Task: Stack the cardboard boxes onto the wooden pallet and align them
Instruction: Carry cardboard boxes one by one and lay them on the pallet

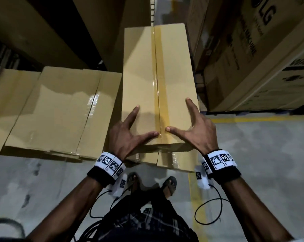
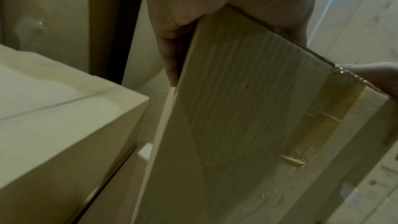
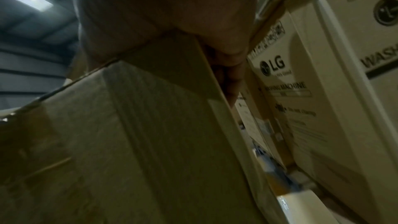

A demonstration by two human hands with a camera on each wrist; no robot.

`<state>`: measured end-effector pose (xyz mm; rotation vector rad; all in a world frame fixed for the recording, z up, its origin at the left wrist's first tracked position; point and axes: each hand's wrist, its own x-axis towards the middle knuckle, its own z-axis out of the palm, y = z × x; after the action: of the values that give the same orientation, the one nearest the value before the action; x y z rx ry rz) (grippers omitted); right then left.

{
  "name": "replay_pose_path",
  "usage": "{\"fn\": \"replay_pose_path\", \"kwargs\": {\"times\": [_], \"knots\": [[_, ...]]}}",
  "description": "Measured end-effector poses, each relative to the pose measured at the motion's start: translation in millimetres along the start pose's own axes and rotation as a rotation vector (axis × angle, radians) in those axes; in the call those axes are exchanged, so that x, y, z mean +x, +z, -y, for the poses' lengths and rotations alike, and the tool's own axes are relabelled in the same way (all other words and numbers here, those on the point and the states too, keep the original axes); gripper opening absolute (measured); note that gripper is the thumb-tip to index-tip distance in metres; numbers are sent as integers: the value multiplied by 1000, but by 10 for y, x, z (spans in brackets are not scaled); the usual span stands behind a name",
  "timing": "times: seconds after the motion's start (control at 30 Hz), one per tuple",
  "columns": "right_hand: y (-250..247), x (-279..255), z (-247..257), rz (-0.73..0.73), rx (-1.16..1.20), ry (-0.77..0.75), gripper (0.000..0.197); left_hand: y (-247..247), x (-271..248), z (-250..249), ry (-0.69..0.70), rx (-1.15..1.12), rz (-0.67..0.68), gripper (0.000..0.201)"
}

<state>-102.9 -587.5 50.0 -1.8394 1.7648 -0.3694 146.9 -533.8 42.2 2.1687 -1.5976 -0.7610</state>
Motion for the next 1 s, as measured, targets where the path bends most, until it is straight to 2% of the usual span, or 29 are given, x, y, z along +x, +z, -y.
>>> {"fn": "replay_pose_path", "kwargs": {"times": [0.2, 0.4, 0.5, 0.67, 0.8, 1.0], "knots": [[-265, -128, 682, -19, -49, -103, 126, -563, -228, 101, 40, -63, -164, 116], [-106, -380, 1659, -20, -69, -205, 125, -1321, -551, 632, 6, -73, -313, 117], [197, -544, 2259, 3, -70, -287, 124, -1760, -779, 1113, -50, -77, -373, 119], [1073, -824, 3481, 71, -63, -443, 127, -2618, -1321, 2262, -149, -56, -510, 121], [1806, -1139, 4448, 154, -23, -567, 126, -3206, -1828, 3154, -262, -11, -625, 119], [2554, -1704, 5655, 320, 8, -749, 131, -3852, -2658, 4098, -483, -32, -759, 119]]}}
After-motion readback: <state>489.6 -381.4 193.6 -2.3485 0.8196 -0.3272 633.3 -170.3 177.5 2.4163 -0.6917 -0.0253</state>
